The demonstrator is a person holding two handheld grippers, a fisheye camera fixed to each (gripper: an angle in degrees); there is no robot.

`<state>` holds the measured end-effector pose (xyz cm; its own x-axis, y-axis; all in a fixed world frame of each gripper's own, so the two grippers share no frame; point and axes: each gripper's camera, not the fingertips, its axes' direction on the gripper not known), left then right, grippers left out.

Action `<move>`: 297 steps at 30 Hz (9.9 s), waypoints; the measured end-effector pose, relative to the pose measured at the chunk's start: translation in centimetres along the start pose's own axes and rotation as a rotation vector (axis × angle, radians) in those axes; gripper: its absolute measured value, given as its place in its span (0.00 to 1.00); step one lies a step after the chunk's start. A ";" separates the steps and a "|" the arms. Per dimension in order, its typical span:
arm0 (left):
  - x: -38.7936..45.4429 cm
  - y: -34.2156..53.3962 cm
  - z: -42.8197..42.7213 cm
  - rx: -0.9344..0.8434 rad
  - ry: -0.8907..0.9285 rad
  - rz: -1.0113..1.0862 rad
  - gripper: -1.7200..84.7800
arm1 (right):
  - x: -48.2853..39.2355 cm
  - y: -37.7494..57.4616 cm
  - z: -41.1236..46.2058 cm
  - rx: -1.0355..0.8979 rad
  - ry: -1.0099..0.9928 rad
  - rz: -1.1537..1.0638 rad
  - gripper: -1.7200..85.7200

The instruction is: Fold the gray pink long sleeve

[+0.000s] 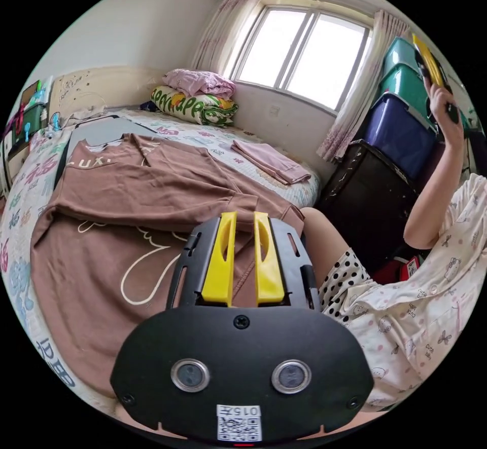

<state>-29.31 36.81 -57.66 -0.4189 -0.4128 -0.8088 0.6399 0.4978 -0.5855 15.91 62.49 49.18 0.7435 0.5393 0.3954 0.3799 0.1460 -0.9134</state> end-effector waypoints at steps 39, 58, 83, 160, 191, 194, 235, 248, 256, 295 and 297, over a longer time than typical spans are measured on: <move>-37.7 32.5 1.0 0.352 0.039 -0.813 0.22 | 69.3 52.6 47.0 -1.206 0.364 0.172 0.17; -42.6 35.6 -1.9 0.455 -0.128 -0.833 0.04 | 102.2 70.0 63.2 -1.366 0.654 0.125 0.03; -22.6 11.3 -3.3 0.441 -0.162 -0.068 0.18 | 97.5 45.8 18.5 -1.405 0.481 0.160 0.09; -37.4 -19.9 -7.3 -0.199 -0.228 0.067 0.13 | 86.9 21.3 21.3 -1.118 0.649 0.018 0.12; -58.2 -18.6 -5.1 -0.108 -0.476 -0.156 0.02 | 80.4 26.6 56.0 -1.103 0.606 -0.178 0.01; -50.3 -17.7 -11.1 -0.036 -0.433 0.003 0.02 | 70.5 21.6 50.6 -1.047 0.503 -0.257 0.01; -6.5 21.1 -12.8 -0.416 -0.217 -0.045 0.02 | 22.0 10.6 20.2 -1.188 0.416 0.189 0.01; -8.9 27.0 -17.6 -0.059 -0.248 -0.365 0.11 | 24.8 -3.1 18.4 -0.849 0.406 0.514 0.06; -14.8 32.6 -20.3 0.207 -0.284 -0.691 0.13 | 32.5 -12.3 23.9 -0.698 0.376 0.626 0.11; -31.8 28.4 -14.4 0.176 -0.179 -0.799 0.07 | 50.6 -14.1 41.7 -0.905 0.773 0.494 0.07; -29.2 29.6 -16.5 0.196 -0.133 -0.753 0.09 | 47.9 -14.6 38.3 -0.884 0.735 0.467 0.07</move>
<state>-8.75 76.14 -52.25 -0.7120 -0.6794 -0.1776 0.3217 -0.0908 -0.9425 24.86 117.95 77.79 0.9310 -0.2448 0.2708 0.0245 -0.6982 -0.7155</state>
